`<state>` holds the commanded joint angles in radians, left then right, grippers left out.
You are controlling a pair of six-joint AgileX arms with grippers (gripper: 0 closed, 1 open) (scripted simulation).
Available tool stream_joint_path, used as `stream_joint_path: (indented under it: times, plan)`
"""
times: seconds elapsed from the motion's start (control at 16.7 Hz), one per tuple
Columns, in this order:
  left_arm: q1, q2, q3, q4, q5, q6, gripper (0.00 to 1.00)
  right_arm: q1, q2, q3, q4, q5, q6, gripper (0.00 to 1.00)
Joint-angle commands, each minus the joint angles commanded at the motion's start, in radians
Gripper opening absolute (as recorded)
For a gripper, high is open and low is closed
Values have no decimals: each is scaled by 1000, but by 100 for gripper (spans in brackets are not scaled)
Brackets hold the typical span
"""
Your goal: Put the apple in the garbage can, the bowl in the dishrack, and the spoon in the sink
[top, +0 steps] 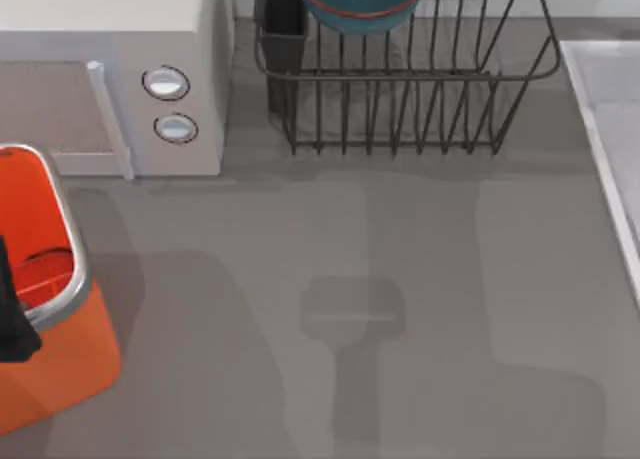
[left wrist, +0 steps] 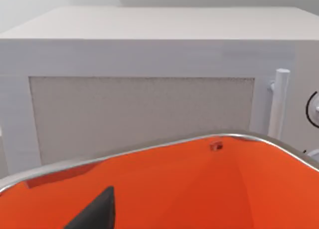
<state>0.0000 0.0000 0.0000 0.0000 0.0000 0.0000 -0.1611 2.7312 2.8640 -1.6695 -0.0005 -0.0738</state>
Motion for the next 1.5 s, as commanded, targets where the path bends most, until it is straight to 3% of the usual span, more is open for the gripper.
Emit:
stream_joint_path:
  times: [0.6, 0.96, 1.5]
  plan:
    - [0, 0, 0, 0, 0, 0, 100, 7, -135, -419, 279, 0, -1, 0]
    - [0, 0, 0, 0, 0, 0, 100, 7, -147, -457, 307, 0, -1, 0]
    - [0, 0, 0, 0, 0, 0, 100, 7, -147, -457, 307, 0, -1, 68]
